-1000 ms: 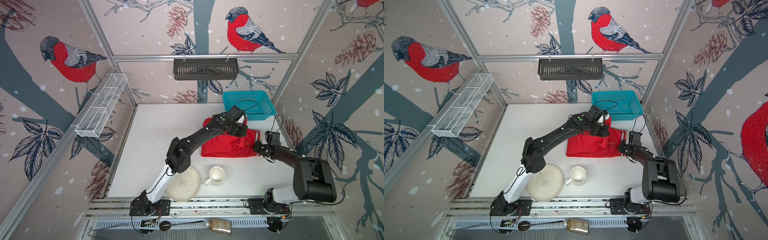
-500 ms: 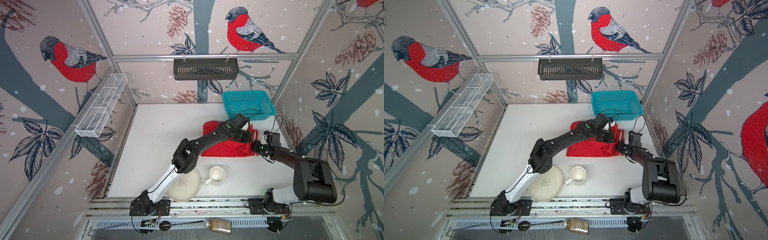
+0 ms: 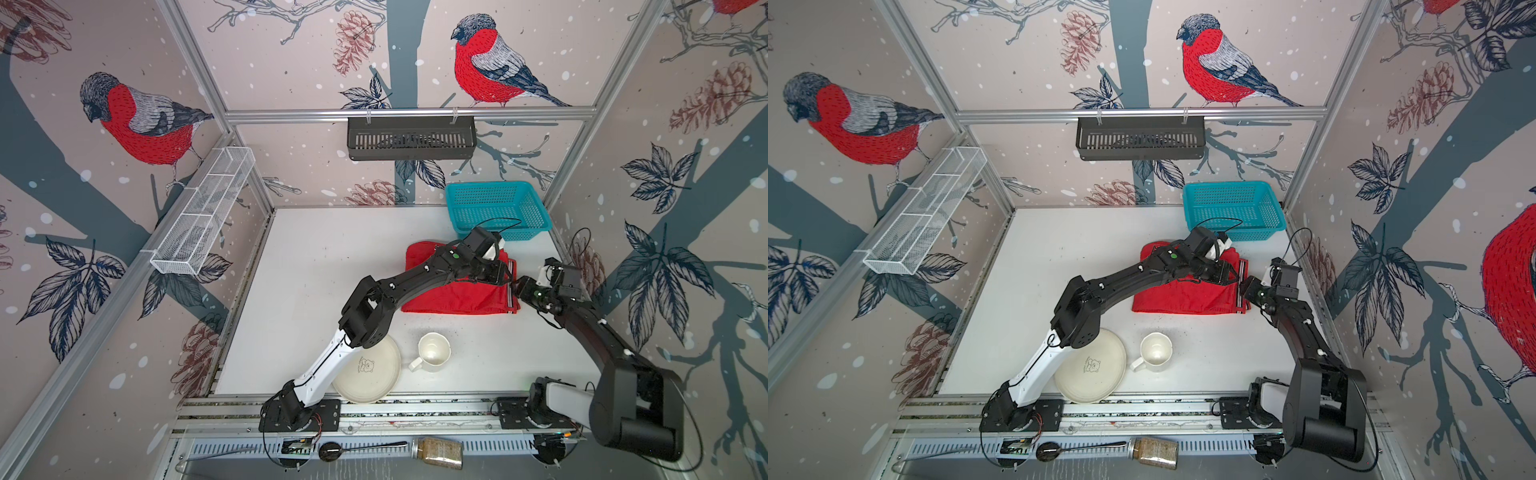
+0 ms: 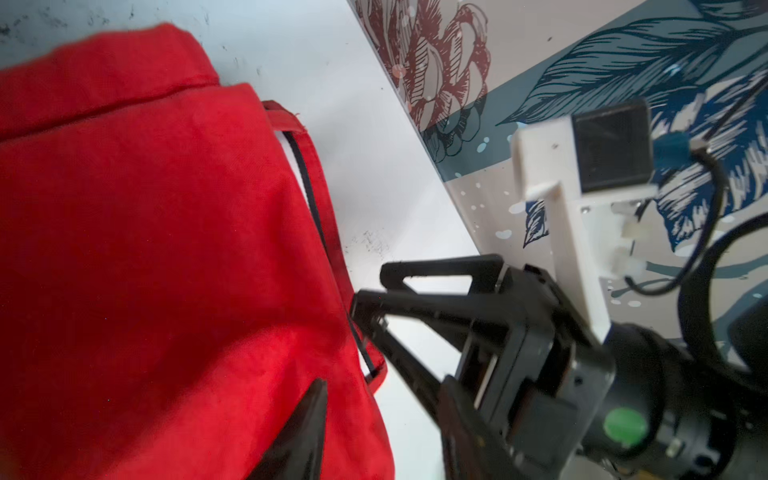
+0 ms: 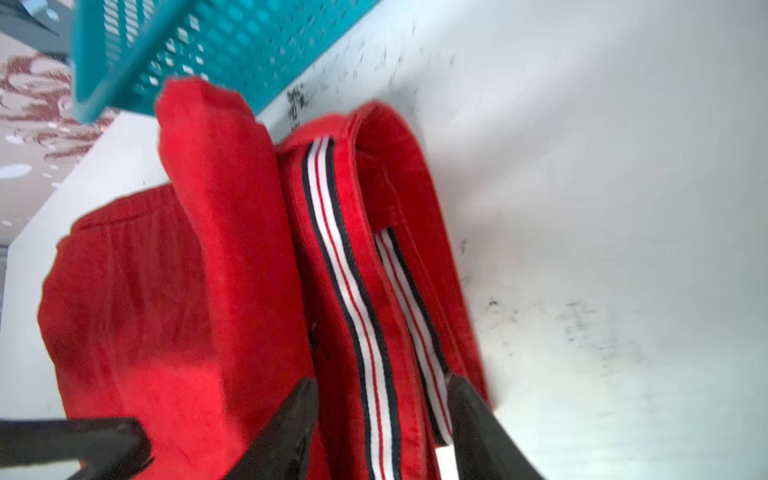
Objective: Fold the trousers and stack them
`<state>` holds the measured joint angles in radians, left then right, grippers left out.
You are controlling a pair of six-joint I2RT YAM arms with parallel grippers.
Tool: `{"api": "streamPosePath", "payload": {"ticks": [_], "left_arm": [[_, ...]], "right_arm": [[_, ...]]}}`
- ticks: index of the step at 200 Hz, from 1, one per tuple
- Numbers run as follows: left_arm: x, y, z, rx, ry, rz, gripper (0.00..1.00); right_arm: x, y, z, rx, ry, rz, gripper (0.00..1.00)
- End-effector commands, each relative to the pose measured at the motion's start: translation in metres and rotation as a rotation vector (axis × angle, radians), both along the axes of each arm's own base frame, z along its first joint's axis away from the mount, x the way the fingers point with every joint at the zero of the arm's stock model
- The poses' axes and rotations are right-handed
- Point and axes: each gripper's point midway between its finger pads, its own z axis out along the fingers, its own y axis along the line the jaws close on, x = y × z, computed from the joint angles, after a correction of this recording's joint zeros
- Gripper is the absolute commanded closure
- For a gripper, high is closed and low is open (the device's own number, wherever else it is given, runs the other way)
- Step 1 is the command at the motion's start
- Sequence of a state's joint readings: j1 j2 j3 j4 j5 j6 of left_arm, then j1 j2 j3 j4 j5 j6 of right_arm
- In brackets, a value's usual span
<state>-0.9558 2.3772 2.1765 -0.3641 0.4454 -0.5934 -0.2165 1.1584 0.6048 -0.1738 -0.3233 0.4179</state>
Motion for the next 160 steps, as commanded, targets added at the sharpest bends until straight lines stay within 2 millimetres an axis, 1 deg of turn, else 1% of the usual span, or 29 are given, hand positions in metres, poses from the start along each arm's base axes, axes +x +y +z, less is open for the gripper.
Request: {"api": "streamPosePath", "payload": {"ticks": [1, 19, 21, 29, 35, 46, 52, 58, 59, 61, 64, 66, 72, 76, 83, 100, 112, 130, 149, 160], "left_arm": [[0.000, 0.008, 0.045, -0.067, -0.114, -0.023, 0.49], [0.001, 0.031, 0.062, -0.033, -0.163, -0.003, 0.49], [0.001, 0.034, 0.060, -0.021, -0.164, 0.002, 0.49], [0.003, 0.048, 0.064, 0.012, -0.192, 0.016, 0.48], [0.005, 0.060, 0.064, 0.043, -0.210, 0.035, 0.46], [0.010, 0.082, 0.060, 0.093, -0.227, 0.062, 0.45], [0.014, 0.095, 0.056, 0.113, -0.226, 0.081, 0.45], [0.017, 0.108, 0.048, 0.134, -0.212, 0.095, 0.44], [0.015, 0.110, 0.050, 0.132, -0.212, 0.094, 0.44], [0.019, 0.115, 0.046, 0.140, -0.207, 0.102, 0.44], [0.019, 0.120, 0.047, 0.141, -0.209, 0.108, 0.44], [0.020, 0.124, 0.043, 0.151, -0.205, 0.114, 0.44], [0.023, 0.136, 0.034, 0.175, -0.199, 0.131, 0.44], [0.024, 0.143, 0.031, 0.187, -0.201, 0.138, 0.44], [0.026, 0.153, 0.025, 0.202, -0.202, 0.146, 0.44], [0.031, 0.172, 0.010, 0.216, -0.179, 0.161, 0.44], [0.037, 0.181, -0.001, 0.217, -0.165, 0.170, 0.44], [0.046, 0.193, -0.023, 0.253, -0.138, 0.188, 0.45], [0.054, 0.201, -0.043, 0.266, -0.108, 0.202, 0.45], [0.058, 0.204, -0.051, 0.273, -0.099, 0.208, 0.45]], "right_arm": [[-0.004, -0.004, 0.014, -0.009, -0.011, 0.003, 0.45], [0.003, 0.024, 0.033, 0.063, -0.086, 0.095, 0.44], [0.004, 0.027, 0.034, 0.065, -0.092, 0.106, 0.44], [0.006, 0.039, 0.039, 0.060, -0.105, 0.144, 0.43], [0.008, 0.046, 0.040, 0.048, -0.105, 0.167, 0.42], [0.010, 0.056, 0.032, 0.035, -0.080, 0.201, 0.40], [0.010, 0.060, 0.025, 0.038, -0.053, 0.215, 0.40], [0.009, 0.064, 0.017, 0.039, -0.023, 0.231, 0.40], [0.009, 0.065, 0.015, 0.039, -0.019, 0.234, 0.40], [0.009, 0.066, 0.013, 0.037, -0.010, 0.237, 0.40], [0.009, 0.067, 0.008, 0.033, 0.003, 0.242, 0.40], [0.009, 0.068, 0.006, 0.028, 0.010, 0.246, 0.40], [0.009, 0.068, 0.000, 0.004, 0.028, 0.245, 0.40], [0.009, 0.068, -0.011, -0.012, 0.061, 0.245, 0.40], [0.009, 0.067, -0.019, -0.039, 0.086, 0.243, 0.41], [0.010, 0.064, -0.030, -0.084, 0.124, 0.233, 0.46], [0.012, 0.063, -0.031, -0.108, 0.135, 0.229, 0.55], [0.014, 0.062, -0.021, -0.131, 0.124, 0.221, 0.70], [0.015, 0.044, -0.013, -0.232, 0.133, 0.166, 0.85], [0.013, 0.035, -0.016, -0.265, 0.157, 0.148, 0.91]]}}
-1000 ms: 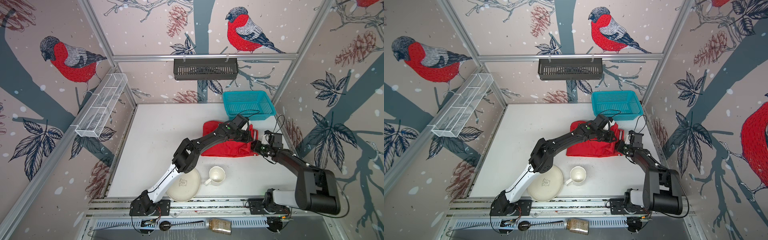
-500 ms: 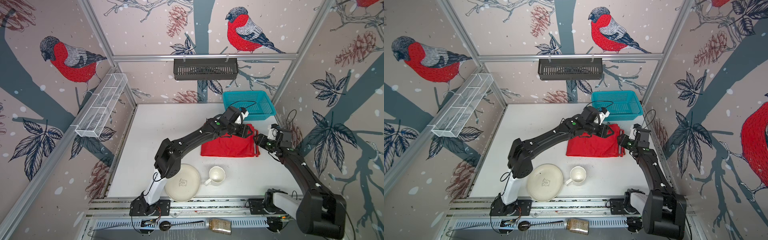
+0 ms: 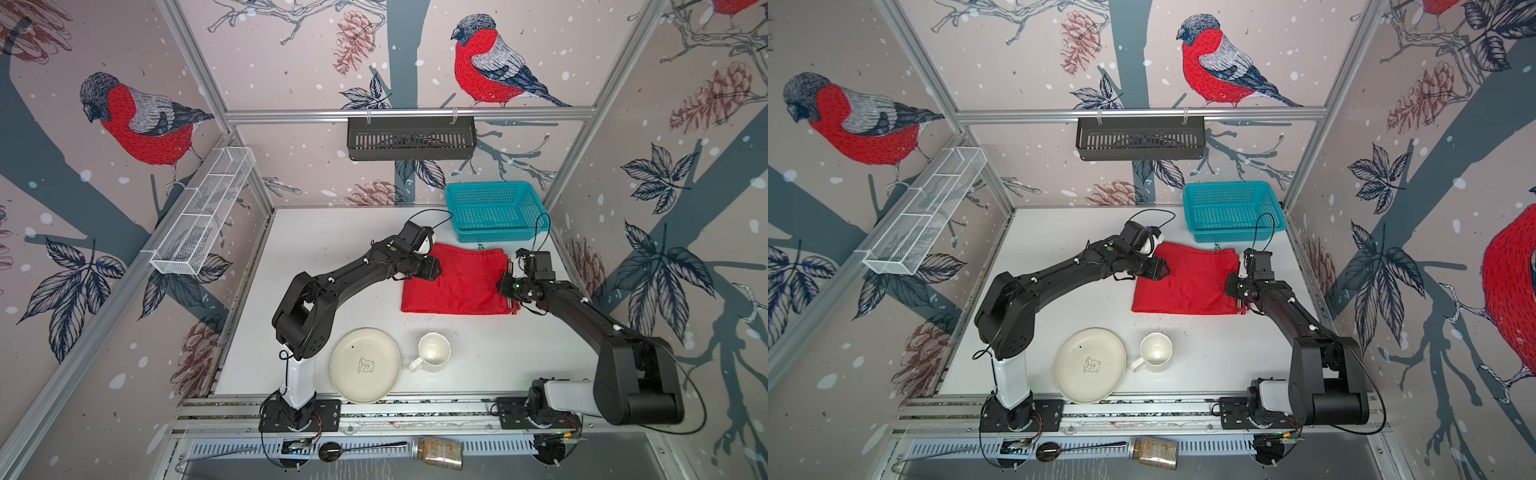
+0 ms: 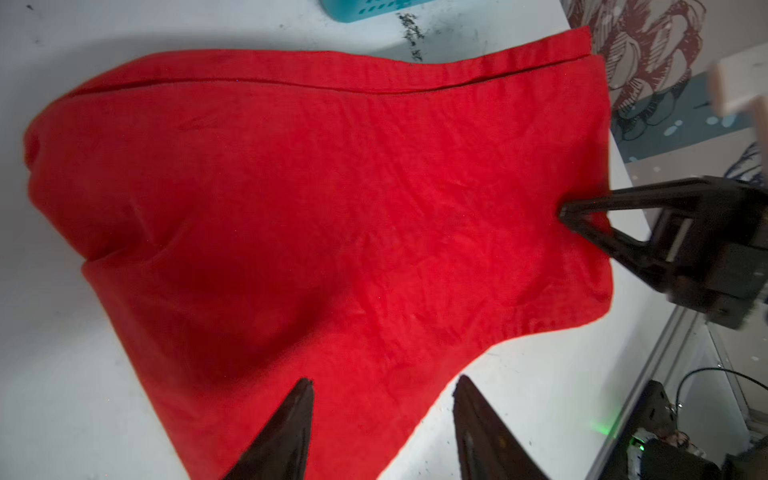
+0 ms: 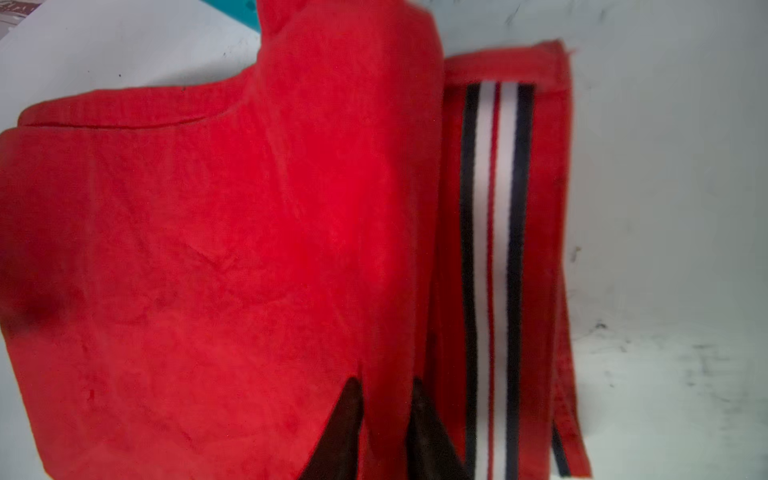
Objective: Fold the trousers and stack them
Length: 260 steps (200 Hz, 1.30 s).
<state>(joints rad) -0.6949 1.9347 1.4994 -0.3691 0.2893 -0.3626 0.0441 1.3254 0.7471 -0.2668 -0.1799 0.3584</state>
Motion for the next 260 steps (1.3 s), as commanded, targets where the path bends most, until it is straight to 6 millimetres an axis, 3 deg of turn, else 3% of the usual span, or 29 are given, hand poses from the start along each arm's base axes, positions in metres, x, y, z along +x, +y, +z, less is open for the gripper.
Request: {"api": "streamPosePath", "payload": {"ticks": [1, 17, 44, 55, 85, 109, 125, 141, 162, 176, 195, 211, 235, 260], "left_arm": [[0.008, 0.000, -0.010, -0.018, -0.011, -0.015, 0.45], [0.013, 0.003, -0.016, -0.012, -0.005, -0.009, 0.45], [0.016, 0.005, -0.030, 0.015, 0.009, -0.016, 0.45], [0.016, 0.004, -0.039, 0.026, 0.025, -0.022, 0.46], [0.013, 0.002, -0.058, 0.042, 0.063, -0.041, 0.47], [0.014, 0.003, -0.067, 0.057, 0.078, -0.042, 0.47], [0.013, 0.002, -0.064, 0.058, 0.080, -0.052, 0.47], [0.016, 0.001, -0.051, 0.053, 0.063, -0.054, 0.47], [0.020, -0.001, -0.027, 0.029, 0.021, -0.053, 0.47], [0.024, -0.003, -0.015, 0.012, -0.004, -0.051, 0.46], [0.032, -0.007, -0.012, 0.003, -0.028, -0.046, 0.46], [0.043, -0.010, -0.018, -0.002, -0.024, -0.036, 0.47], [0.058, -0.019, -0.022, -0.033, -0.050, -0.032, 0.47], [0.070, -0.025, -0.037, -0.025, -0.021, -0.035, 0.48]], "right_arm": [[-0.004, -0.026, -0.002, -0.136, 0.028, -0.056, 0.92], [-0.006, -0.029, -0.001, -0.137, 0.033, -0.057, 0.95], [-0.005, -0.030, 0.031, -0.146, -0.042, -0.074, 0.95], [-0.007, -0.037, 0.032, -0.180, -0.041, -0.099, 0.94], [-0.018, -0.056, -0.012, -0.212, 0.093, -0.143, 0.78], [-0.022, -0.080, -0.023, -0.311, 0.136, -0.236, 0.59], [-0.017, -0.080, -0.009, -0.321, 0.102, -0.243, 0.57], [-0.013, -0.074, 0.018, -0.313, 0.037, -0.244, 0.56], [-0.012, -0.051, 0.052, -0.262, -0.045, -0.201, 0.56], [-0.017, -0.030, 0.058, -0.207, -0.060, -0.148, 0.57], [-0.029, 0.001, 0.041, -0.080, -0.032, -0.074, 0.61], [-0.043, 0.007, 0.012, -0.037, 0.032, -0.068, 0.63], [-0.060, -0.004, -0.026, -0.051, 0.112, -0.107, 0.63], [-0.065, -0.024, -0.044, -0.084, 0.147, -0.174, 0.63]]}}
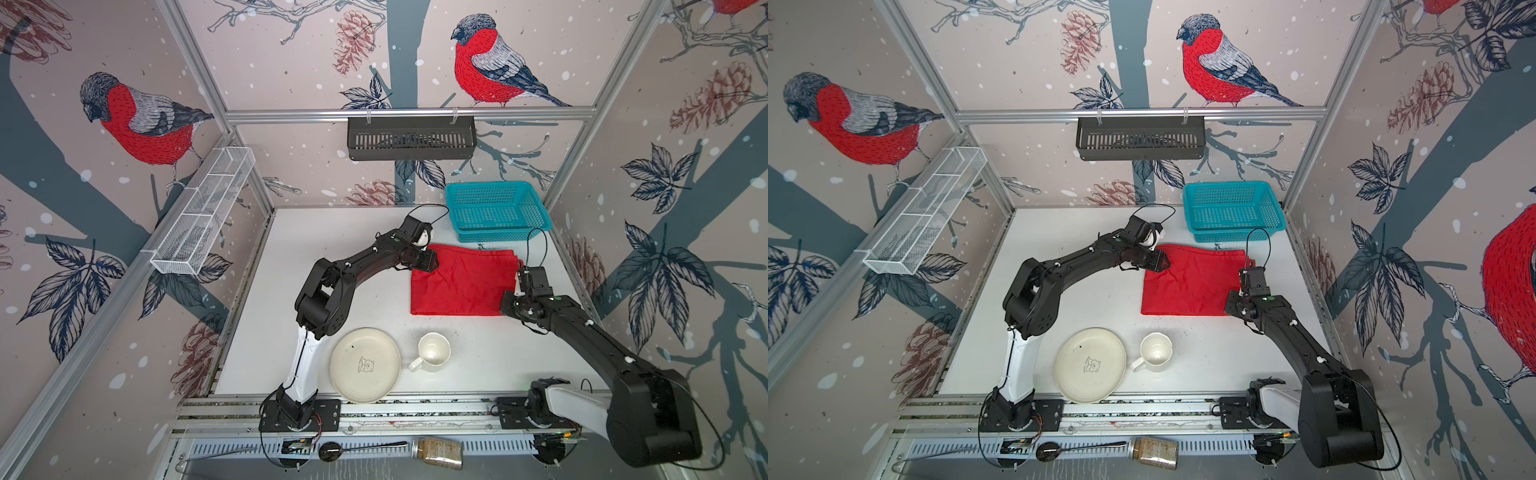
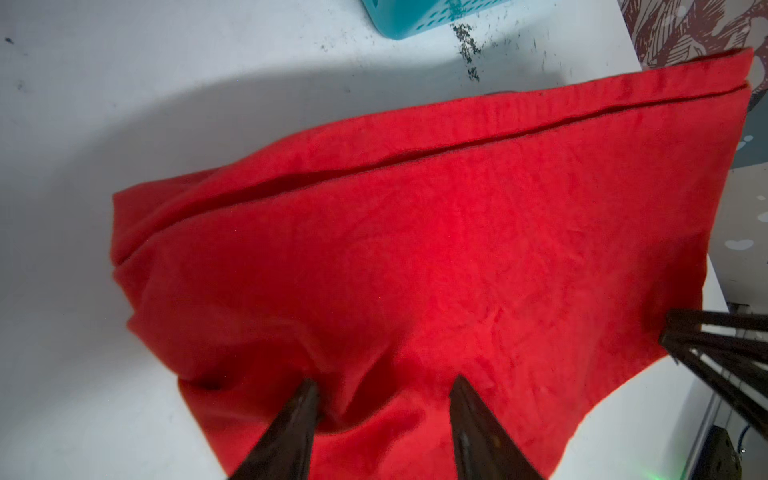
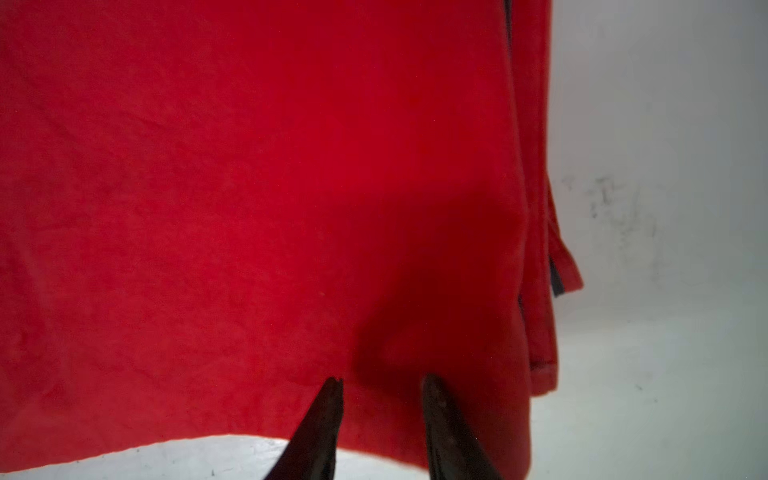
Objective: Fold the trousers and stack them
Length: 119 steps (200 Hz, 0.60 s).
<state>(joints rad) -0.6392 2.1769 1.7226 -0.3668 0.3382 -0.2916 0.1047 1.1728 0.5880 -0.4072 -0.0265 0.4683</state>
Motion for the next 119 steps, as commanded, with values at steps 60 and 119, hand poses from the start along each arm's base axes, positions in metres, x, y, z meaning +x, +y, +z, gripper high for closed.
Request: {"api": "streamPosePath", "payload": {"ticks": [60, 119], "left_arm": [[0.021, -0.010, -0.023, 0.018, 0.011, -0.014, 0.49], [0.022, -0.008, -0.018, 0.018, 0.004, -0.020, 0.49]], "right_arm": [[0.048, -0.008, 0.067, 0.010, -0.214, -0.006, 0.62], [0.137, -0.018, 0.085, 0.013, -0.405, -0.013, 0.63]]}}
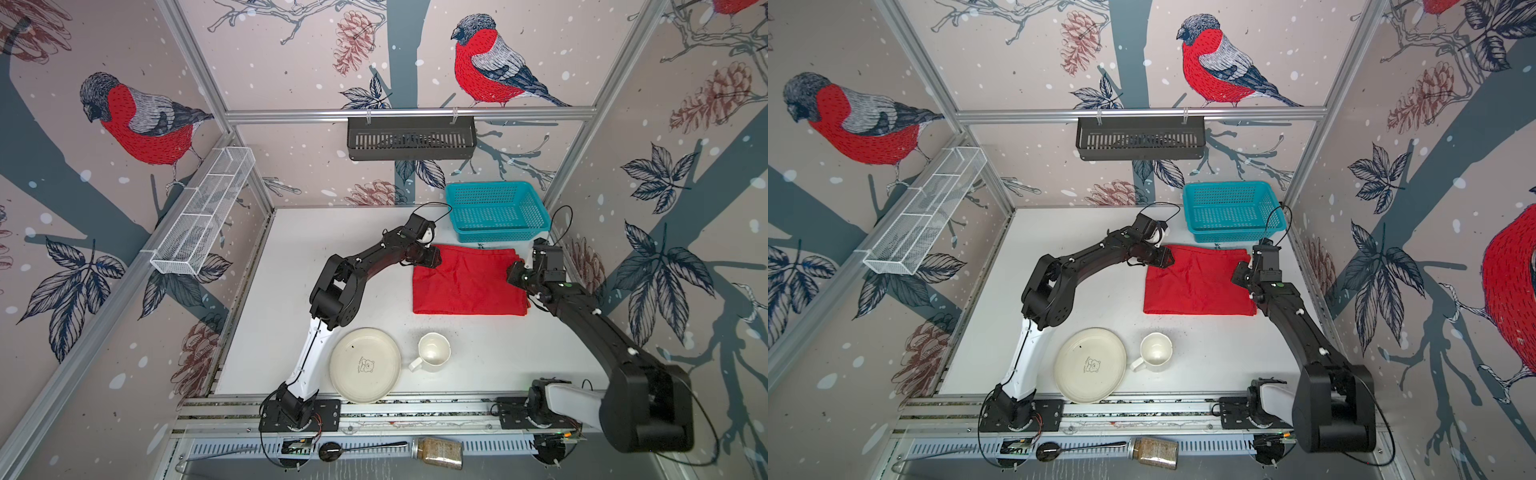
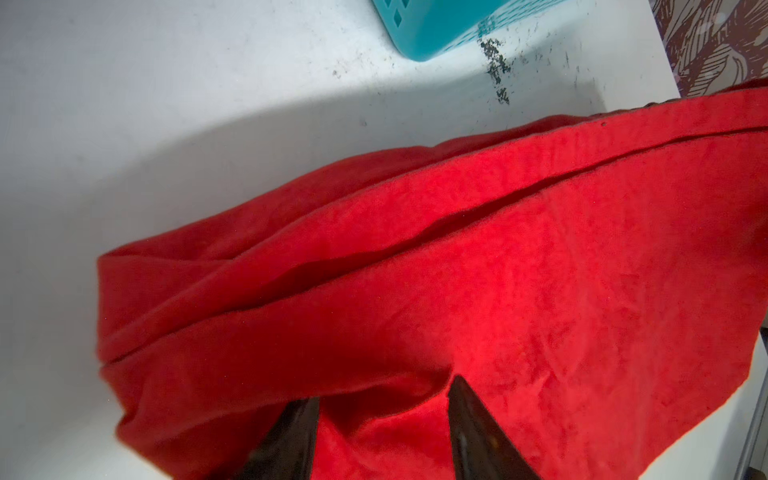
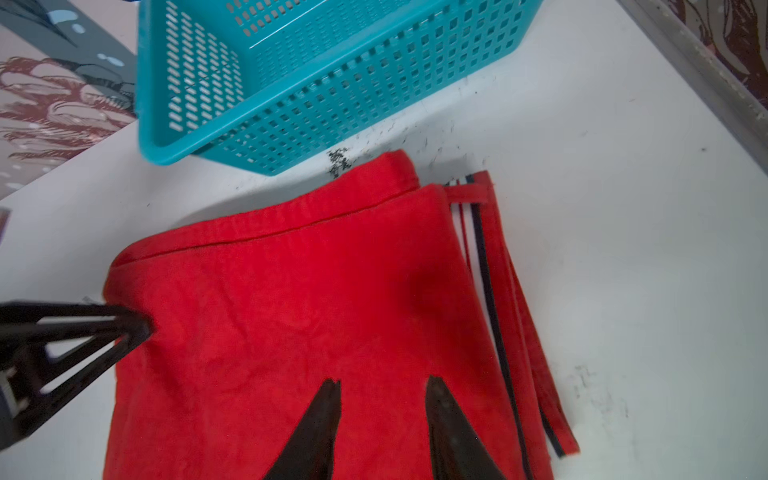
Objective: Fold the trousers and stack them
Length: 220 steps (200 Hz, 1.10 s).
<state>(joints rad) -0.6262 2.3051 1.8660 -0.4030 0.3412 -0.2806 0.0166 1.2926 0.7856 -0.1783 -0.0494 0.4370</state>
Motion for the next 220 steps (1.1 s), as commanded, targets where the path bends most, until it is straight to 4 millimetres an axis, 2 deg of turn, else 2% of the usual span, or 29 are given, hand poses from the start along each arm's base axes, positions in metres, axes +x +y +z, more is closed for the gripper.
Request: {"api": "streamPosePath", "payload": {"ticks": [1, 36, 58, 92, 120, 141, 156, 184, 196, 220], "left_arm": [[-0.001, 0.001, 0.002, 0.006, -0.007, -0.023, 0.49], [0.000, 0.008, -0.004, 0.043, -0.014, -0.011, 0.49], [0.003, 0.011, -0.012, 0.071, -0.018, -0.005, 0.49], [0.007, 0.019, -0.028, 0.086, 0.013, 0.012, 0.49], [0.018, 0.032, -0.032, 0.087, 0.016, 0.044, 0.48], [0.026, 0.037, -0.028, 0.083, -0.007, 0.060, 0.48], [0.032, 0.041, -0.020, 0.101, -0.018, 0.068, 0.48], [0.039, 0.043, 0.022, 0.094, -0.079, 0.084, 0.46], [0.035, 0.048, 0.035, 0.099, -0.083, 0.095, 0.45], [0.015, 0.056, 0.048, 0.085, -0.046, 0.123, 0.42]], "right_arm": [[0.041, 0.000, 0.010, -0.016, -0.099, 0.032, 0.63], [0.069, -0.020, -0.012, 0.022, -0.079, -0.035, 0.64], [0.074, -0.028, -0.043, 0.019, 0.010, -0.040, 0.64], [0.058, -0.038, -0.095, 0.052, 0.126, -0.081, 0.66], [0.046, -0.040, -0.115, 0.056, 0.186, -0.087, 0.66], [0.047, -0.039, -0.111, 0.082, 0.195, -0.076, 0.65], [0.053, -0.033, -0.095, 0.102, 0.157, -0.052, 0.64], [0.062, -0.020, -0.059, 0.100, 0.084, 0.001, 0.56], [0.061, -0.017, -0.046, 0.105, 0.058, 0.013, 0.53], [0.054, -0.008, -0.037, 0.127, 0.050, 0.055, 0.47]]}}
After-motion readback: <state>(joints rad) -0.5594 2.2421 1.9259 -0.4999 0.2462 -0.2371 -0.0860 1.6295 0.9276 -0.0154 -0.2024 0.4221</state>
